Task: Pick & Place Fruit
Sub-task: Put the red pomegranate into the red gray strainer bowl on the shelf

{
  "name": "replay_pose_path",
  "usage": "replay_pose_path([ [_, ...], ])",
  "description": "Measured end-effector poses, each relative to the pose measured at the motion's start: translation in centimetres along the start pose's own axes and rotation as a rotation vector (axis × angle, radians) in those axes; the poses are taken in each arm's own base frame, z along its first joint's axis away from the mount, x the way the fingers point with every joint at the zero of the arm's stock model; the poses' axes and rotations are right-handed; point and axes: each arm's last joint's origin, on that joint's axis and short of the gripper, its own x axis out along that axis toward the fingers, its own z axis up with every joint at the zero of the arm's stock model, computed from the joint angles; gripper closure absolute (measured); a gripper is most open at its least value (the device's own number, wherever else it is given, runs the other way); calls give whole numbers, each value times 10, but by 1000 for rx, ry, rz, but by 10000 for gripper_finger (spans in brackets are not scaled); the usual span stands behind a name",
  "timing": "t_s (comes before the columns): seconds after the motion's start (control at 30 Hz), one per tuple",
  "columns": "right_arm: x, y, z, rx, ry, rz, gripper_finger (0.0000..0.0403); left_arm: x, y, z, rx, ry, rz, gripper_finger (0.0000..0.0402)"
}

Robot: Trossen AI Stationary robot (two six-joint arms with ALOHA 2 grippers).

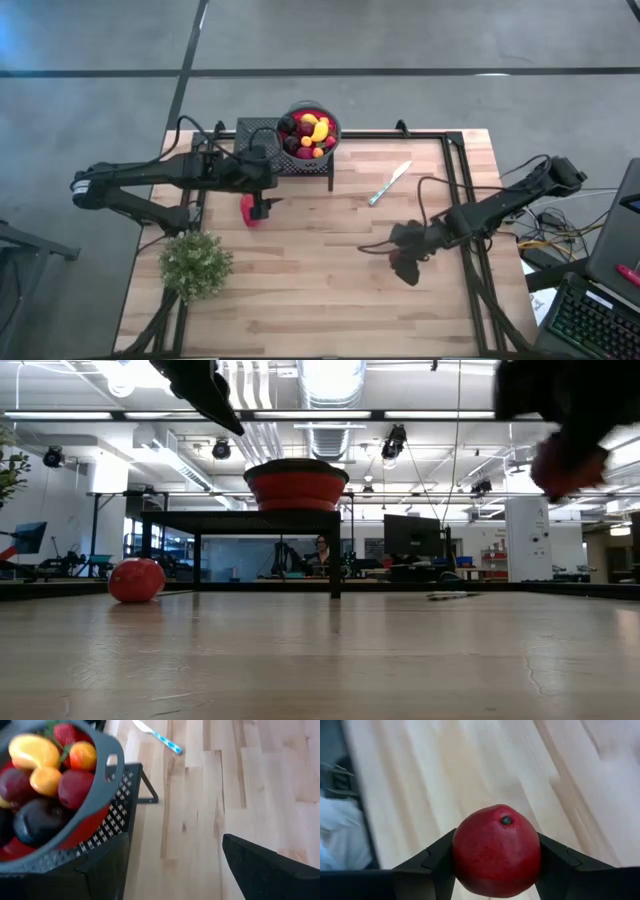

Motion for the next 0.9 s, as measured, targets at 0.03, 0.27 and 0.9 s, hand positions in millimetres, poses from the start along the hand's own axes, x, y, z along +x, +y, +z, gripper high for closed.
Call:
replay_pose_path([
  [0.03,-3,4,5,-26,-30,26,204,0,0,1,9,-12,2,74],
  [0.27,-26,23,45,-198,-262,165,213,-1,0,13,115,-130,15,74],
  [0.9,-80,25,117,-536,-717,151,201,24,-18,58,641,-419,239,74],
])
